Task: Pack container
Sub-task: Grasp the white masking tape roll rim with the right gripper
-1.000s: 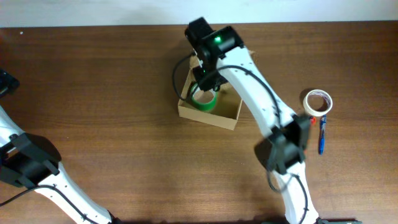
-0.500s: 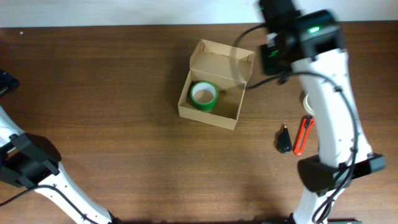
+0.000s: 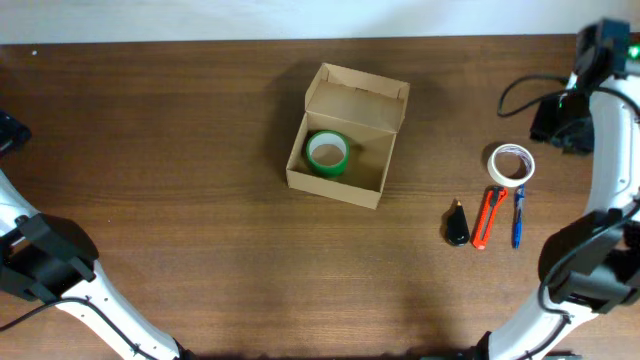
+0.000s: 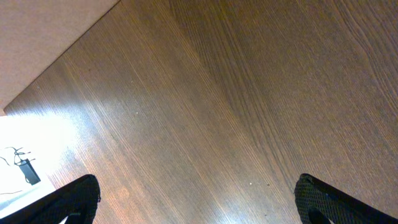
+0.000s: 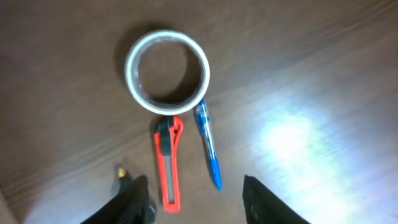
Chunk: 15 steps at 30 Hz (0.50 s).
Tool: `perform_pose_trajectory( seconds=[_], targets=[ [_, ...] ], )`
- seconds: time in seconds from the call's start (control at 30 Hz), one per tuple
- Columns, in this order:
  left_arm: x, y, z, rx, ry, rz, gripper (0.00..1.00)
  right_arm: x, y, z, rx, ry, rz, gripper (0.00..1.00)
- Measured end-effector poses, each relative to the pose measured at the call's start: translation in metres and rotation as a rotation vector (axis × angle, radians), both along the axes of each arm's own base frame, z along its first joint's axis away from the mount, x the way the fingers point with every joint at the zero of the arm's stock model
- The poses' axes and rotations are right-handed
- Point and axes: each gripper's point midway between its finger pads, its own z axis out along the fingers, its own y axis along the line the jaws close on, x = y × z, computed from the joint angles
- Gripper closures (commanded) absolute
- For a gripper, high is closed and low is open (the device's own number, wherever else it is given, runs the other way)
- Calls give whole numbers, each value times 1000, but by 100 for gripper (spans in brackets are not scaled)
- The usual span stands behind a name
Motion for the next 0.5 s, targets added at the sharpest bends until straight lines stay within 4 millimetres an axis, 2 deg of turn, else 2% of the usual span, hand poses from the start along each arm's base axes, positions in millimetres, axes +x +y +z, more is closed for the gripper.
perform_pose_trajectory(
  seconds=[0.07,0.23,0.37,0.5],
  targets=[
    [0,0,0,0,0,0,0,-7,-5,-28,27,28,-24,47],
    [0,0,0,0,0,0,0,-24,-21,-75,63,50,-92,47],
    [0,0,0,0,1,0,0,-40,-33,-106,85,58,-150,47],
    [0,0,0,0,0,0,0,-43,-31,-125,95,45,-157,47]
  ],
)
